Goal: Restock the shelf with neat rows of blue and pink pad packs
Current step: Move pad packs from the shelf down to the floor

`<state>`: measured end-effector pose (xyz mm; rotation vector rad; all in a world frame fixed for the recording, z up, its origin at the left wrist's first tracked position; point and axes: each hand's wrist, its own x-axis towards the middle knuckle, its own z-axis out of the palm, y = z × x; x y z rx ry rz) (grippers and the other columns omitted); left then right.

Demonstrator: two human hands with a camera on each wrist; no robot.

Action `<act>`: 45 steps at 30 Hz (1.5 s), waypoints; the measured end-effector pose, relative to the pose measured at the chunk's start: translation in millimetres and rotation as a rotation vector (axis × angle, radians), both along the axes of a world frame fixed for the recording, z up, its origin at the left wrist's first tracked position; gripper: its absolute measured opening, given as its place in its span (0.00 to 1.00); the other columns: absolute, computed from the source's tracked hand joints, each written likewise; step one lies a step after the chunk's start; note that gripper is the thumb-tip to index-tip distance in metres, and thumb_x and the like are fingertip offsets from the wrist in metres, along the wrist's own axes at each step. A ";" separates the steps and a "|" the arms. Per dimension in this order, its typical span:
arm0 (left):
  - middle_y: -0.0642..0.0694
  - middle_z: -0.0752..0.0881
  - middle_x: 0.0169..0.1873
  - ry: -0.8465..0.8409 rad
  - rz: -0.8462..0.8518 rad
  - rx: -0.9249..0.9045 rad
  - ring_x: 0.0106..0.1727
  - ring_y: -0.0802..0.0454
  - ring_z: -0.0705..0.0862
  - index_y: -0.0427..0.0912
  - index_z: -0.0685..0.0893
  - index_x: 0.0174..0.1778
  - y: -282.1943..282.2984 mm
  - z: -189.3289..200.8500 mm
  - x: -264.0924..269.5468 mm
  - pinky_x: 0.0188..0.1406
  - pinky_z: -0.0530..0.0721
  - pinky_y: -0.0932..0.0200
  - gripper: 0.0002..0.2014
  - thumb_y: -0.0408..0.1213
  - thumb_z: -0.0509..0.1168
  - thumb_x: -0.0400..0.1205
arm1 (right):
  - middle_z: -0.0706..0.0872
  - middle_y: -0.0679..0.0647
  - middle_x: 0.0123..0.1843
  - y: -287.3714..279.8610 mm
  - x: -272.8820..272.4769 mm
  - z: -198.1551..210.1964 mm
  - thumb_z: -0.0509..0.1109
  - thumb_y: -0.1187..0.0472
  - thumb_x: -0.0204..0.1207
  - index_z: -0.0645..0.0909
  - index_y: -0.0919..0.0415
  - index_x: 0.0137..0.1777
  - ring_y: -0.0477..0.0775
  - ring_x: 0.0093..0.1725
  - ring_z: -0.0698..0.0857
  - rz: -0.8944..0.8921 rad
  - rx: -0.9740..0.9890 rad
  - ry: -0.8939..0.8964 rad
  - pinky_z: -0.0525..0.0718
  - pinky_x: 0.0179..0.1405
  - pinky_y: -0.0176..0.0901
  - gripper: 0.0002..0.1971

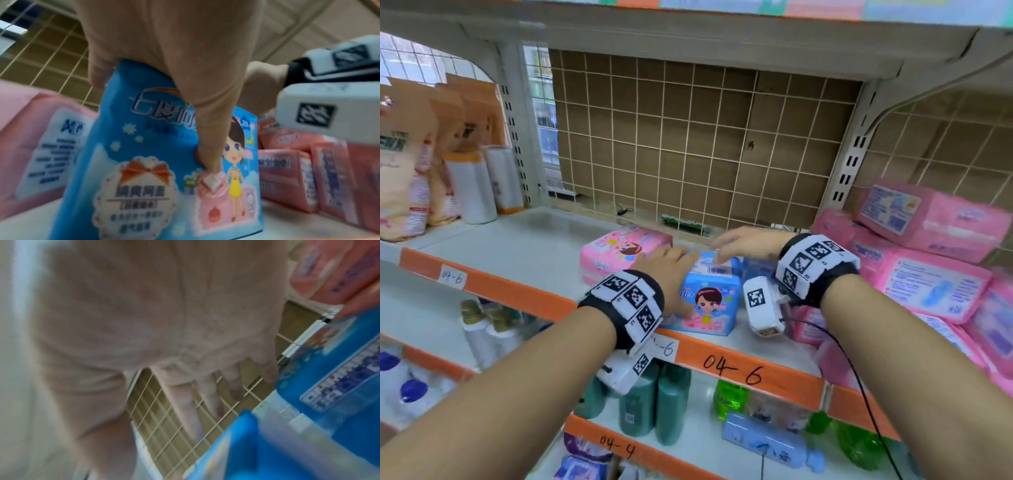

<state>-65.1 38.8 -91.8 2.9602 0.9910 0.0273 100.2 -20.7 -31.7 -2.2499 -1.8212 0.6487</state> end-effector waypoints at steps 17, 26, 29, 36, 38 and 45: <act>0.46 0.53 0.80 -0.022 0.281 0.027 0.81 0.41 0.50 0.50 0.47 0.81 -18.7 0.4 14.7 0.70 0.67 0.38 0.43 0.52 0.67 0.77 | 0.57 0.60 0.82 19.9 52.2 -57.9 0.53 0.40 0.80 0.57 0.54 0.80 0.62 0.80 0.60 -0.566 0.033 -0.296 0.58 0.77 0.54 0.31; 0.45 0.55 0.79 -0.007 0.330 -0.004 0.81 0.40 0.50 0.49 0.47 0.81 -2.4 3.1 15.1 0.68 0.70 0.38 0.44 0.53 0.67 0.76 | 0.83 0.50 0.32 -9.3 60.7 -29.4 0.65 0.40 0.70 0.79 0.56 0.37 0.45 0.27 0.79 -0.840 0.575 0.260 0.69 0.21 0.36 0.18; 0.44 0.57 0.78 -0.001 0.340 -0.020 0.79 0.39 0.53 0.49 0.47 0.80 1.5 5.3 16.7 0.67 0.71 0.37 0.44 0.52 0.68 0.75 | 0.83 0.44 0.32 -24.3 48.8 -21.5 0.69 0.49 0.71 0.82 0.57 0.46 0.40 0.23 0.81 -0.746 0.848 0.463 0.71 0.13 0.27 0.12; 0.45 0.61 0.79 -0.181 0.266 -0.175 0.80 0.43 0.54 0.51 0.60 0.79 -0.5 19.3 7.0 0.74 0.52 0.31 0.36 0.60 0.60 0.77 | 0.86 0.61 0.56 -58.1 1.9 -31.5 0.71 0.44 0.55 0.77 0.61 0.55 0.56 0.49 0.88 -0.675 1.015 0.860 0.88 0.45 0.54 0.30; 0.43 0.69 0.75 -0.485 0.169 -0.193 0.78 0.45 0.61 0.49 0.66 0.76 -8.4 24.0 6.7 0.76 0.58 0.40 0.28 0.52 0.60 0.80 | 0.81 0.62 0.62 -63.7 -12.9 -44.4 0.69 0.39 0.50 0.75 0.59 0.58 0.60 0.59 0.83 -0.741 1.053 0.830 0.81 0.60 0.63 0.36; 0.52 0.72 0.72 -0.808 -0.067 -0.724 0.67 0.54 0.75 0.51 0.69 0.73 -54.8 17.2 22.0 0.64 0.72 0.63 0.25 0.50 0.63 0.81 | 0.69 0.52 0.66 -78.5 -41.5 -64.8 0.65 0.33 0.52 0.70 0.55 0.69 0.50 0.65 0.74 -0.804 0.973 0.728 0.75 0.67 0.53 0.44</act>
